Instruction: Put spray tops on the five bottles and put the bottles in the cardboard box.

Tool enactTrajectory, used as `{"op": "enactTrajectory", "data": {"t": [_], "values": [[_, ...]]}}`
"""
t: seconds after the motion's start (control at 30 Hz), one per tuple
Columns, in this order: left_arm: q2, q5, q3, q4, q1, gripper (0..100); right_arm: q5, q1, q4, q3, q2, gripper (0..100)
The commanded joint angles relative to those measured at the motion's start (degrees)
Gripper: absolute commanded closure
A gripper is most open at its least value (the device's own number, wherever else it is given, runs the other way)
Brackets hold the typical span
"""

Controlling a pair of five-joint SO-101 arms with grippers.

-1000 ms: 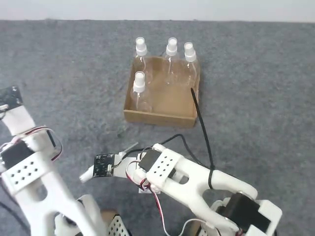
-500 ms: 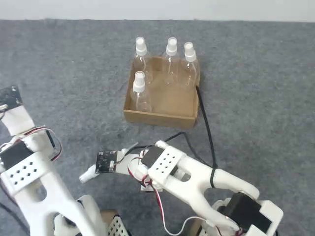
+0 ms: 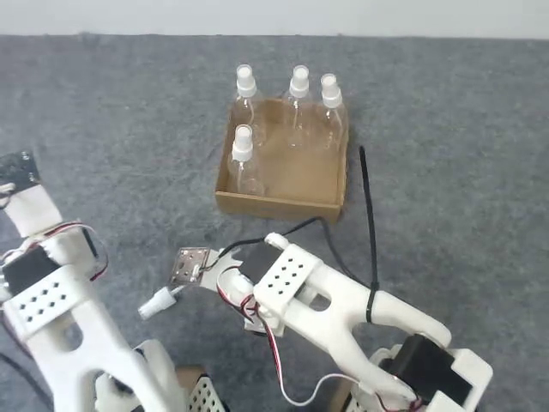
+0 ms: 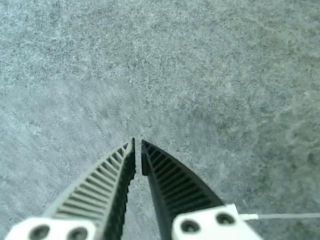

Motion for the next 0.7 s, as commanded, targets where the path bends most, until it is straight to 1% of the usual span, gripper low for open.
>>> {"op": "enactTrajectory", "data": {"t": [0.0, 0.17, 0.3, 0.4, 0.5, 0.57, 0.67], "values": [[-2.5, 0.0, 0.3, -1.6, 1.0, 98, -5.2, 0.9, 3.4, -4.6, -2.5, 98.6], [-2.5, -0.1, 0.4, -1.4, 2.6, 98, -6.7, 2.7, 6.3, -4.4, -8.9, 98.6], [-2.5, -0.1, 0.5, -0.7, 3.3, 98, -6.7, 8.1, 6.6, -3.3, -15.3, 98.6], [-2.5, -0.4, 0.5, 1.0, 6.5, 98, -6.7, 11.4, 5.3, -1.4, -20.1, 98.6], [-2.2, -2.9, 0.5, 2.1, 9.1, 98, -6.9, 14.6, 4.4, 0.0, -24.0, 98.6], [-2.1, -3.3, 0.7, 2.5, 9.7, 96, -9.0, 16.7, 4.4, 0.2, -26.1, 98.6], [-2.1, -3.6, 1.1, 2.9, 9.8, 89, -10.1, 18.2, 4.4, 0.3, -27.6, 98.6]]}}
